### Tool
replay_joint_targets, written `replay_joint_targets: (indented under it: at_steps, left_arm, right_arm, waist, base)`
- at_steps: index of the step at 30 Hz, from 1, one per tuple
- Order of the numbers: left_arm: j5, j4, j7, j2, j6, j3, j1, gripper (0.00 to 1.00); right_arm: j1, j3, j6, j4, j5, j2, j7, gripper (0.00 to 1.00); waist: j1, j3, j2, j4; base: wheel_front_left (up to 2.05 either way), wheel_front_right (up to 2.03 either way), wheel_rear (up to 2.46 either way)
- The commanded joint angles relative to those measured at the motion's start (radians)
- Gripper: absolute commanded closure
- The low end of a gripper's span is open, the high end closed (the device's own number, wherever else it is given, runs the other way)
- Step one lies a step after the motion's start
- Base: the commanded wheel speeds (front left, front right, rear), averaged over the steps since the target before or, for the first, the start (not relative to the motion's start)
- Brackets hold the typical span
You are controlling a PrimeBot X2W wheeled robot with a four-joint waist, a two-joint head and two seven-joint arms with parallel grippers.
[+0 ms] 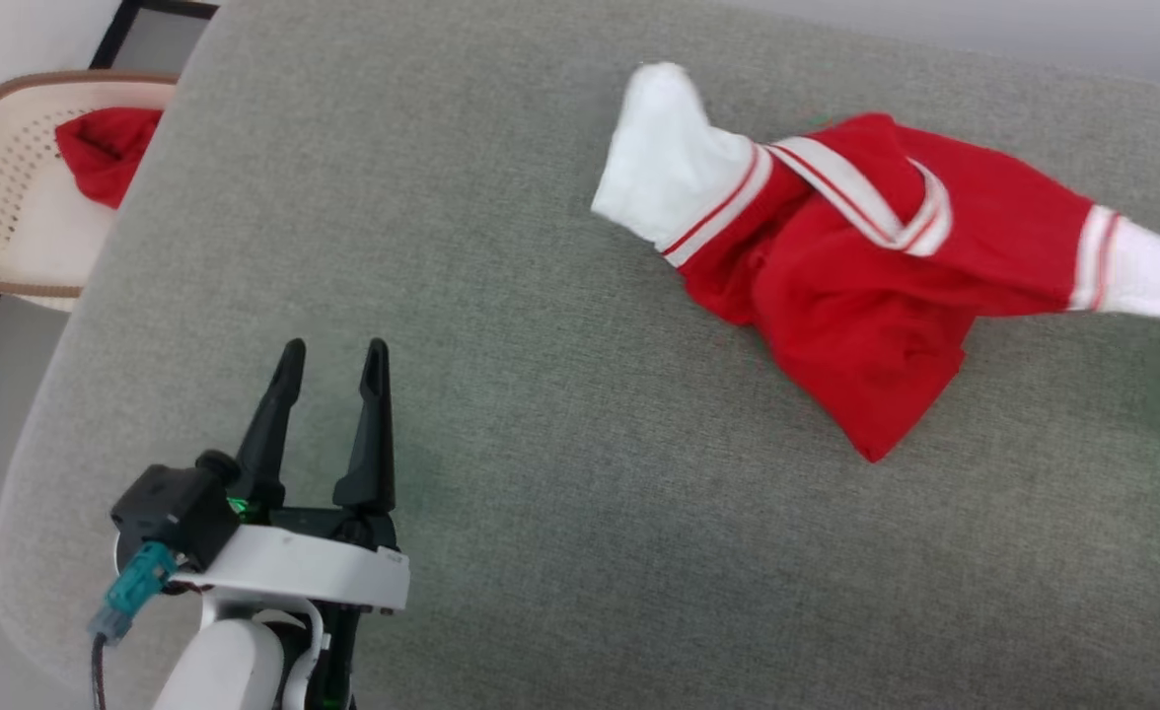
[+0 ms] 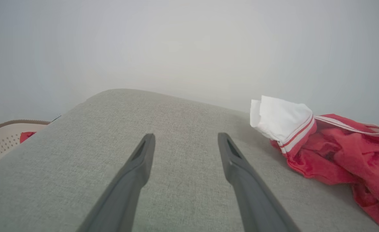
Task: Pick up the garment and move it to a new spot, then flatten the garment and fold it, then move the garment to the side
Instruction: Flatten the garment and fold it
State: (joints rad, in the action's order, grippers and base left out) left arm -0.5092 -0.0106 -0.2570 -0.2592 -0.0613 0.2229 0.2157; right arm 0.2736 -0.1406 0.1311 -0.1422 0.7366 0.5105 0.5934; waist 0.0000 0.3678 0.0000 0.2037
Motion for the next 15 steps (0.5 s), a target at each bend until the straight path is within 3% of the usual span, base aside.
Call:
replay_joint_targets:
  at_steps: [1, 9, 15]
  left_arm:
    - [-0.004, 0.004, 0.002, -0.002, 0.005, 0.002, -0.003, 0.0]
    - [-0.012, 0.006, 0.011, 0.005, 0.016, 0.02, 0.027, 0.0]
    - [-0.023, -0.004, 0.009, 0.013, 0.016, 0.021, 0.025, 0.0]
  right_arm:
    - [0.003, -0.037, -0.001, 0.002, 0.01, -0.013, 0.022, 1.0]
    - [0.196, -0.275, -0.001, 0.171, 0.017, -0.125, 0.2, 1.0]
    - [0.425, -0.469, -0.001, 0.374, -0.085, -0.195, 0.222, 1.0]
  waist:
    - [0.0, 0.003, 0.0, -0.005]
    - [0.0, 0.023, 0.0, 0.014]
    - [0.0, 0.035, 0.0, 0.036]
  base:
    - [0.0, 0.0, 0.0]
    - [0.0, 0.0, 0.0]
    - [0.0, 0.0, 0.0]
